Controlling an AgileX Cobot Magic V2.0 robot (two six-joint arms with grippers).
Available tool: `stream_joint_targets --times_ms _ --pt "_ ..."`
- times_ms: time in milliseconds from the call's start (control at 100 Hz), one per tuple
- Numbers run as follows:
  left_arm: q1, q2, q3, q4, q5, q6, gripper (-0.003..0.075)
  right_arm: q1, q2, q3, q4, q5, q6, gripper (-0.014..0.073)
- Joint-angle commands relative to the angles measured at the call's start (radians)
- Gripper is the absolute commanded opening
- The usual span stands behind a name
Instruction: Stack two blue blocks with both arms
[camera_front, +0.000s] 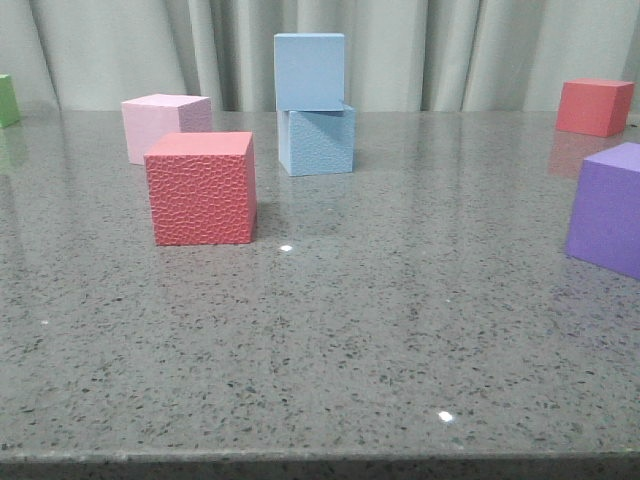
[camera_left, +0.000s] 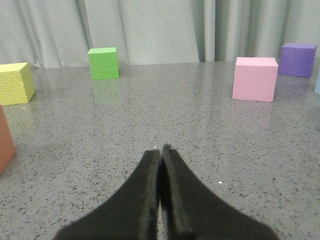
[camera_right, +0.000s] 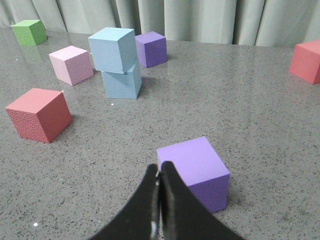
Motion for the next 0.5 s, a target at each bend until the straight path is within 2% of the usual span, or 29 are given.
stream_joint_targets --times_ms 0,100,200,370,490 --pt "0.002 -0.035 0.0 -0.009 -0.084 -0.001 -0.0019 -0.005 0.009 -0.006 -0.014 -0.103 -0.009 -0.0113" --pt "0.002 -0.035 0.0 -0.009 -0.084 -0.001 -0.0018 -0.03 0.009 0.042 -0.013 -0.152 -0.009 -0.0113" --pt "0.002 -0.035 0.0 -0.009 -0.084 -0.001 -0.0019 -0.105 0.009 0.093 -0.007 -0.235 -0.009 -0.0113" --pt "0.002 -0.035 0.0 -0.009 -0.084 -0.001 -0.0018 -0.23 0.009 0.199 0.068 -0.499 -0.02 -0.0113" --pt "0.002 -0.035 0.0 -0.009 -0.084 -0.001 -0.0019 -0.278 -0.043 0.263 0.109 -0.612 -0.106 -0.0113"
